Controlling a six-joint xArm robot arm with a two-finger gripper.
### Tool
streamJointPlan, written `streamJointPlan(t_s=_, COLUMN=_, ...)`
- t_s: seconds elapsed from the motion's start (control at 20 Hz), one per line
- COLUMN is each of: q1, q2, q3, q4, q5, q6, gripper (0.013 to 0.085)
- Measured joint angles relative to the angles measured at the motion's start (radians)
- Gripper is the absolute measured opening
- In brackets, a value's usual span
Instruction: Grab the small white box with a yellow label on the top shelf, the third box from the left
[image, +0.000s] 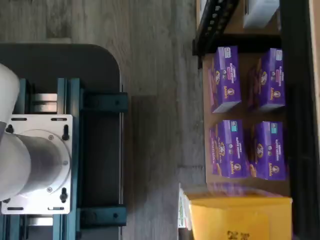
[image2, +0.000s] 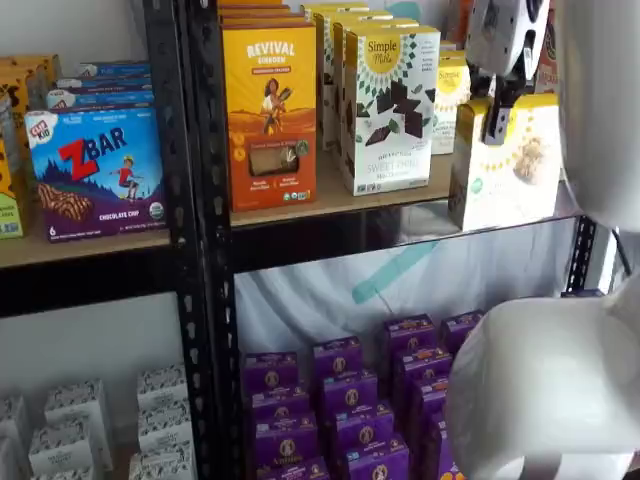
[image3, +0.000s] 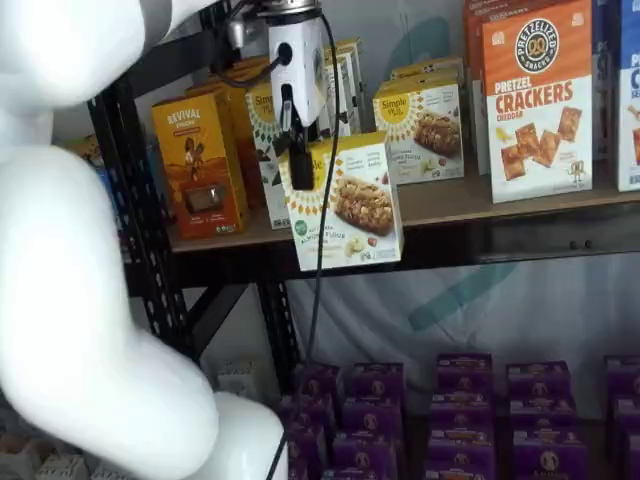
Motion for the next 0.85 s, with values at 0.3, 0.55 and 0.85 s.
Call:
streamJointPlan(t_s=0.3, q1=0.035, q2=-0.043, q3=0.043, q4=-0.006, q5=0.002, q6=0.034, gripper=0.033)
streamJointPlan(t_s=0.55, q1=0.053, q2=-0.063, q3=0.064, q4=-0.006, q5=0.003, q6=0.052, gripper=0.033)
streamJointPlan(t_s=0.85, q1=0.065, q2=-0.076, q3=0.078, q4=-0.007, q5=0.003, q6=0.063, gripper=0.033)
